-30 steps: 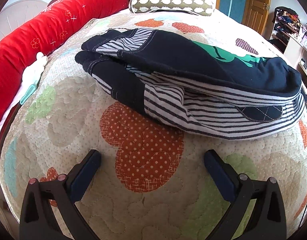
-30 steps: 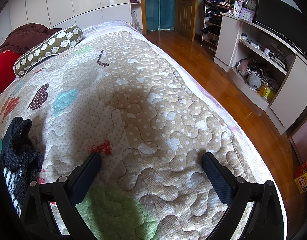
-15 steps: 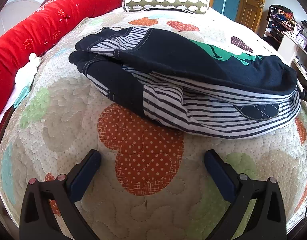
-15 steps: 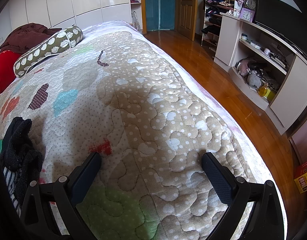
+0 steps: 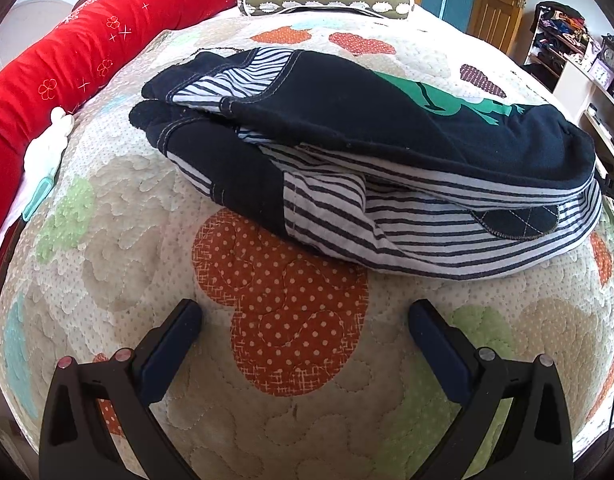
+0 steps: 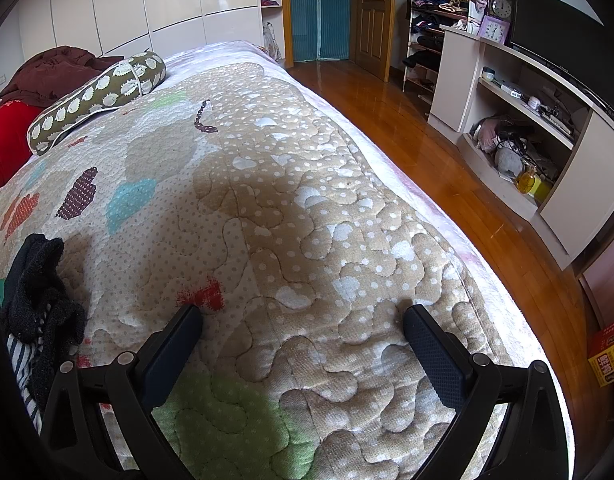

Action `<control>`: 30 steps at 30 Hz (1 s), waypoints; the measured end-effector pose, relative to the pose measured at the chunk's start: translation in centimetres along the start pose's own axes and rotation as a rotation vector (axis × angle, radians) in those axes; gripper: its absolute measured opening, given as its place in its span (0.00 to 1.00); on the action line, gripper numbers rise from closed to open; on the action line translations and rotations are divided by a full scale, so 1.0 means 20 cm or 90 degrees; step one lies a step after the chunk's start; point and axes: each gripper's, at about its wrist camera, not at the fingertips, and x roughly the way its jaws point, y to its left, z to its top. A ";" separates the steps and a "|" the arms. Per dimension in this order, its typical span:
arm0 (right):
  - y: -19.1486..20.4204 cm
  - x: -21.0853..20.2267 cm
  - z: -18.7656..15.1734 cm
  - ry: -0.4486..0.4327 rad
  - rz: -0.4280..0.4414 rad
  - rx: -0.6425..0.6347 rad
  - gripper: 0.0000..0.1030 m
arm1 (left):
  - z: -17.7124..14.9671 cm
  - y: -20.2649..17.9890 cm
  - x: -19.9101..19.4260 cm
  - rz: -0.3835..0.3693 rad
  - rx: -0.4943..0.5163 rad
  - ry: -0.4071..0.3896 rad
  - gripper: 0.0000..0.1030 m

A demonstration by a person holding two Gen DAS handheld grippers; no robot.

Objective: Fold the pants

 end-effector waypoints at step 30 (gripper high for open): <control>-0.09 0.05 -0.03 -0.002 0.001 -0.003 0.99 | -0.02 0.00 -0.01 0.016 -0.008 -0.018 1.00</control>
